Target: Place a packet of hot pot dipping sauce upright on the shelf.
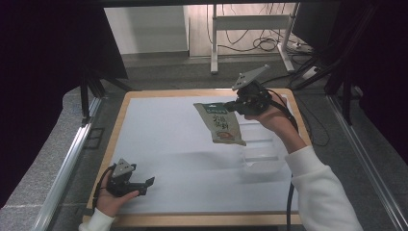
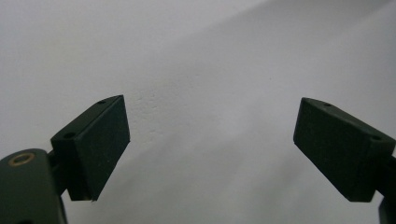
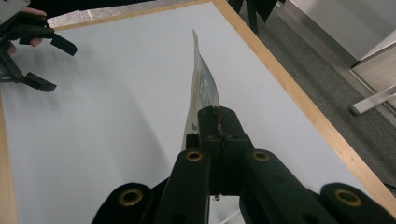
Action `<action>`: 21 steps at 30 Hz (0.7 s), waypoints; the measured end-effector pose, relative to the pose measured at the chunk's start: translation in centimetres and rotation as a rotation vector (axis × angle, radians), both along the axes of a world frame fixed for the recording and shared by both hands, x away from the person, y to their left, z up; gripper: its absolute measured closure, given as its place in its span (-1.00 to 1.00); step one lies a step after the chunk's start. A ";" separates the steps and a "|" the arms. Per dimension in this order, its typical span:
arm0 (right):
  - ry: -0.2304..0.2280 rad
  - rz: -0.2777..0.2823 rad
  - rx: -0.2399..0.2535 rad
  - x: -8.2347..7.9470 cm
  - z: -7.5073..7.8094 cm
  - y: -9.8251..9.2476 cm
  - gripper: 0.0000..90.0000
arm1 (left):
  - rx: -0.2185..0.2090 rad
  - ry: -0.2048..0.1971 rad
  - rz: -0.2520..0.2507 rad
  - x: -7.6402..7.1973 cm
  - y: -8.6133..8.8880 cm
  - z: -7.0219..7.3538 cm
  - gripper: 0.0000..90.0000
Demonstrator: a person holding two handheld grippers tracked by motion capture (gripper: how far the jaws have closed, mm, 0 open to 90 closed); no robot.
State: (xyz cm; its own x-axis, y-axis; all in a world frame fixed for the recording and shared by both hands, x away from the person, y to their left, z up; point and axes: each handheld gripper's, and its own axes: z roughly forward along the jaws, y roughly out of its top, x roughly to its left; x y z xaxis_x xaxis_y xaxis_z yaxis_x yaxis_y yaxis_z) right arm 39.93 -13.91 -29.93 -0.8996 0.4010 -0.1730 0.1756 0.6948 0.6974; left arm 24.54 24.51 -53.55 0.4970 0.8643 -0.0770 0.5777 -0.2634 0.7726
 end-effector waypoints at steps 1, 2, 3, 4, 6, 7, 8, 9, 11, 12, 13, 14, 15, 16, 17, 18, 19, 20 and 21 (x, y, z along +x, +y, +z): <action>0.001 -0.004 0.001 0.1 0.1 -0.1 0.99 | 0.000 0.000 0.000 0.0 0.0 0.0 -0.76; -0.001 -0.005 0.006 0.1 0.1 -0.2 0.99 | 0.000 0.000 0.001 0.0 0.0 0.0 -0.76; -0.001 -0.008 0.007 0.2 0.2 -0.3 0.99 | 0.000 0.000 0.000 0.0 0.0 0.0 -0.76; -0.003 -0.012 0.009 0.3 0.2 -0.5 0.99 | 0.000 0.000 0.000 0.0 0.0 0.0 -0.76; -0.002 -0.017 0.010 0.4 0.3 -0.6 0.99 | 0.001 0.001 0.000 0.0 0.0 0.0 -0.76; -0.003 -0.020 0.013 0.5 0.4 -0.7 0.99 | 0.001 0.001 0.000 0.0 0.0 0.0 -0.76; -0.005 -0.020 0.013 0.5 0.4 -0.8 0.99 | 0.000 0.000 0.001 0.0 0.0 0.0 -0.76; -0.006 -0.023 0.014 0.6 0.4 -0.9 0.99 | -0.001 -0.001 0.001 0.0 0.0 0.0 -0.76; -0.008 -0.025 0.016 0.7 0.4 -1.1 0.99 | 0.001 -0.002 0.002 0.0 0.1 0.0 -0.76; -0.008 -0.027 0.015 0.7 0.4 -1.2 0.99 | 0.001 -0.002 0.002 0.0 0.1 0.0 -0.76; -0.011 -0.029 0.016 0.8 0.4 -1.3 0.99 | 0.000 -0.002 0.002 0.0 0.0 0.0 -0.76; -0.008 -0.033 0.019 0.9 0.4 -1.4 0.99 | 0.000 -0.001 0.001 0.0 0.0 0.0 -0.76; -0.007 -0.037 0.018 1.0 0.5 -1.6 0.99 | 0.001 -0.001 0.001 0.0 0.0 0.0 -0.76; -0.005 -0.039 0.020 1.0 0.5 -1.7 0.99 | 0.001 -0.001 0.001 0.0 0.0 0.0 -0.76; -0.007 -0.040 0.022 1.1 0.5 -1.8 0.99 | 0.000 -0.001 0.001 0.0 0.0 0.0 -0.76; -0.006 -0.046 0.020 1.2 0.5 -2.0 0.99 | 0.000 -0.001 0.001 0.0 0.0 0.0 -0.76; -0.008 -0.047 0.021 1.3 0.6 -2.2 0.99 | 0.000 -0.001 0.001 0.0 0.0 0.0 -0.76; -0.010 -0.050 0.023 1.3 0.6 -2.3 0.99 | 0.000 -0.001 0.002 0.0 0.0 0.0 -0.76; -0.011 -0.052 0.027 1.4 0.7 -2.4 0.99 | 0.001 -0.001 0.002 0.0 0.0 0.0 -0.76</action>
